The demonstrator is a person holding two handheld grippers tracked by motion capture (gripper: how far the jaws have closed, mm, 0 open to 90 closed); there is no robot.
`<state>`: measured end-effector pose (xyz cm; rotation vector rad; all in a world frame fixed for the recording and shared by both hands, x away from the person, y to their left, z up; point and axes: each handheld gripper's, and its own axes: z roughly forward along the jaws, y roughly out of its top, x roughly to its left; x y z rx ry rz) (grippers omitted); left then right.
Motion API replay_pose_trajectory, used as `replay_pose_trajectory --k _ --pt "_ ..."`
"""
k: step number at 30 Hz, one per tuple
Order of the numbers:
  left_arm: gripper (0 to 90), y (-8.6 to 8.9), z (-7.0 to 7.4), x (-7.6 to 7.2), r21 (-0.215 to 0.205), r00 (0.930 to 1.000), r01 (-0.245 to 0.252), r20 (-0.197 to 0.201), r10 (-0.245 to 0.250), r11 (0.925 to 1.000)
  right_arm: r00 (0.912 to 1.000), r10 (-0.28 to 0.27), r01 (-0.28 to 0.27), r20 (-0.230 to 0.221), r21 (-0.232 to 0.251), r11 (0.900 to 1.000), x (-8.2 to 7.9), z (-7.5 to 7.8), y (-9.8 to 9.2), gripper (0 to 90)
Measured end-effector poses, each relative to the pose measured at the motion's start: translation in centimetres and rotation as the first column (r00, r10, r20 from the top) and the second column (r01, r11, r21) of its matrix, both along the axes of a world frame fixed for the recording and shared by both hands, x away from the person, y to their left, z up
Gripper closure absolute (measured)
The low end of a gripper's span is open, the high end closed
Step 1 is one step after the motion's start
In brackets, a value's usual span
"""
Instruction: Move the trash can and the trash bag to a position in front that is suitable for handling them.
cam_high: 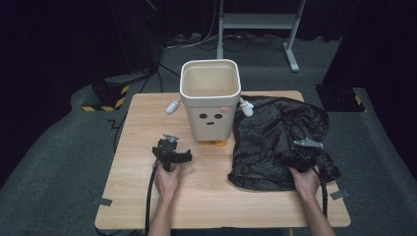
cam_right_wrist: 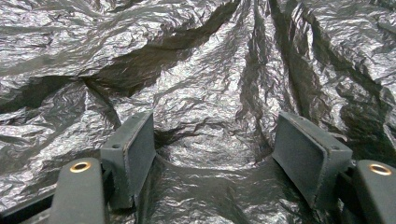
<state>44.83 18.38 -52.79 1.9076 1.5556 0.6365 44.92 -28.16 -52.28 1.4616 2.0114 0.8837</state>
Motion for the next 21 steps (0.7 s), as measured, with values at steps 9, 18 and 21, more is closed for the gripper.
replay_pose_trajectory --k 9,18,21 --pt "3.4 0.0 0.04 -0.5 0.001 0.9998 0.017 0.009 -0.017 0.9999 1.0 -0.002 0.002 0.0 -0.002 1.0 0.0 0.01 0.02 29.0" --pt "4.9 0.04 0.07 -0.76 0.003 0.999 0.043 0.01 -0.043 0.9991 0.9999 0.002 -0.002 -0.012 -0.001 1.0 -0.02 0.16 -0.09 32.1" --pt "6.2 -0.01 0.27 -0.87 0.004 0.9992 0.039 -0.004 -0.039 0.9992 1.0 0.007 -0.007 -0.006 0.001 1.0 -0.18 0.49 -0.11 32.3"
